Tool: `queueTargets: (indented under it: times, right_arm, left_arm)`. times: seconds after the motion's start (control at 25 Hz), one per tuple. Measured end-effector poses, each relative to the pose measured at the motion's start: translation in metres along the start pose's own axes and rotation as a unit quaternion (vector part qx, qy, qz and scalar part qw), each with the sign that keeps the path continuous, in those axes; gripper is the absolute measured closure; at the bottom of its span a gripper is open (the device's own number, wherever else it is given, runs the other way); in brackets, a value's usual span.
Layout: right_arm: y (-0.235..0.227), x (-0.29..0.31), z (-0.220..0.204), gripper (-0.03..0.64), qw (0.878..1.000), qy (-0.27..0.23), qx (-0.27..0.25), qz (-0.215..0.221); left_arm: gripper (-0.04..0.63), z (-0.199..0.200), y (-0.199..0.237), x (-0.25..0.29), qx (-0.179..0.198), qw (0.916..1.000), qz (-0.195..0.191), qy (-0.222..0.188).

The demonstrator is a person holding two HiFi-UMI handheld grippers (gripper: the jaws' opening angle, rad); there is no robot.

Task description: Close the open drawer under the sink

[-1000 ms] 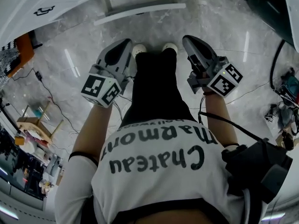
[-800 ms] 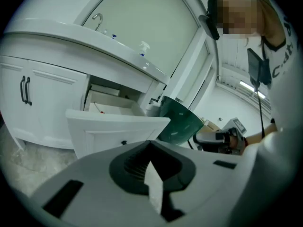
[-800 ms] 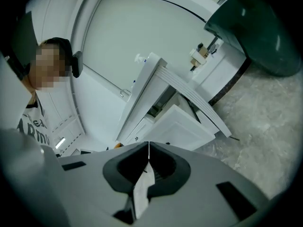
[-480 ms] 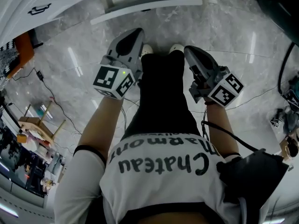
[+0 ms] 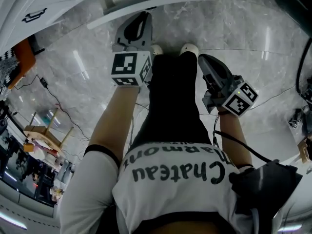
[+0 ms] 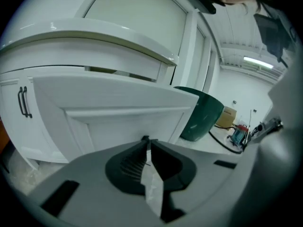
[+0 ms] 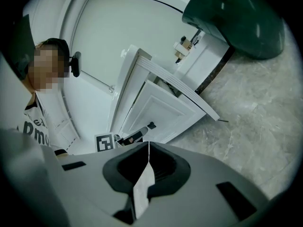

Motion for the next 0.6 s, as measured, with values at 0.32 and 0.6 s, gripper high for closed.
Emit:
queueTargets:
  times: [0.32, 0.6]
  right_arm:
    - [-0.010, -0.001, -0.009, 0.603, 0.999, -0.010, 0.033, 0.005]
    - [-0.017, -0.001, -0.003, 0.604, 0.999, -0.016, 0.045, 0.005]
  left_arm:
    - [0.582, -0.002, -0.003, 0.012, 0.054, 0.9978, 0.032, 0.024]
    - [0.500, -0.005, -0.005, 0.017, 0.061, 0.9977, 0.021, 0.022]
Point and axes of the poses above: the fingertips, and each gripper's own axes: x forward along the fingers, y to its left, z out of its top, the point moved 5 cm from there along -x, backward along the fingers, and after that the axes turned 9 degrees about y, right-handed, at the moved point
